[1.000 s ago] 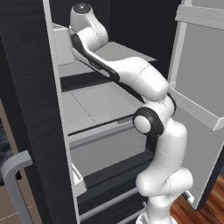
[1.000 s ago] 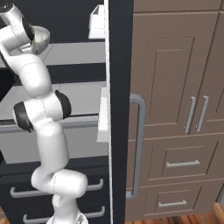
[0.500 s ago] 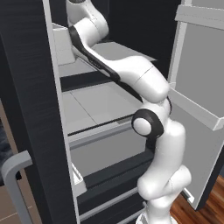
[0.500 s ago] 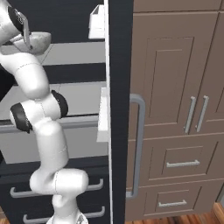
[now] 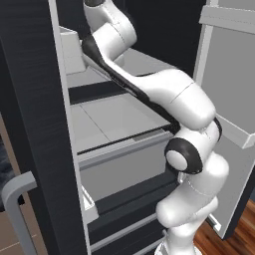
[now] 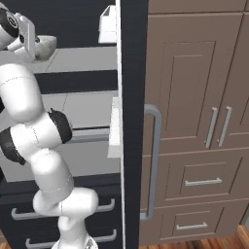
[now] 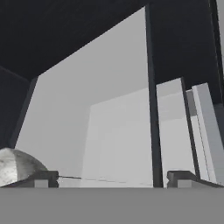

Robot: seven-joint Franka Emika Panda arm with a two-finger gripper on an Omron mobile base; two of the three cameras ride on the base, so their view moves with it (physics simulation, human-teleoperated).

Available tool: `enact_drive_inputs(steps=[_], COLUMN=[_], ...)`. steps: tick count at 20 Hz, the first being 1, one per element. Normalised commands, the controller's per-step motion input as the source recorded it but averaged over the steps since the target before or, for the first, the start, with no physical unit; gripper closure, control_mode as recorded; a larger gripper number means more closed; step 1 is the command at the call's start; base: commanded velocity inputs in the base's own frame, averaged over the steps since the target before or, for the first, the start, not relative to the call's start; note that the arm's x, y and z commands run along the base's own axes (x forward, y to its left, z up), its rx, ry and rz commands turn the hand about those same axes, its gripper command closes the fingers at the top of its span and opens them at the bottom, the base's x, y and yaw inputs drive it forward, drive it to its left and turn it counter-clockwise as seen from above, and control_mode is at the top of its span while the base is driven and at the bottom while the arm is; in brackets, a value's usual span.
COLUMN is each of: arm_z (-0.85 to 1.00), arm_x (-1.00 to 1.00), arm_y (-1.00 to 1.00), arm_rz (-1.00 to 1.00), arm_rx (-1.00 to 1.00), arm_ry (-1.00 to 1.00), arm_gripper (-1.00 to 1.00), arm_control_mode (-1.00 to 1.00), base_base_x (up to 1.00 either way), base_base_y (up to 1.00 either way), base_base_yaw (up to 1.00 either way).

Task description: Move the cup from next to the sink to the open cabinet. Then, move the bowl with the kiwi to the fridge to clear the area for faucet cleaning.

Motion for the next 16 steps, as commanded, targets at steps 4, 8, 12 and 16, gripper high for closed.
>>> enact_drive_inputs(steps=[4,8,12,16], arm_z=[-0.98,-1.0,-1.0,-1.0], arm_x=[-1.0,-1.0,-1.0,-1.0], arm_y=[-1.0,-1.0,-0.92,-0.68], arm_rz=[0.0,0.0,0.0,0.0], arm_rx=[0.15,0.19,0.18,0.12], arm_ry=[-0.33,-0.34,-0.35,-0.35], arm_gripper=[-1.0,-1.0,-1.0,-1.0], arm_control_mode=[-1.0,-1.0,-1.0,-1.0], base_base_x=[0.0,0.0,0.0,0.0], base_base_y=[0.0,0.0,0.0,0.0], base_base_yaw=[0.0,0.0,0.0,0.0])
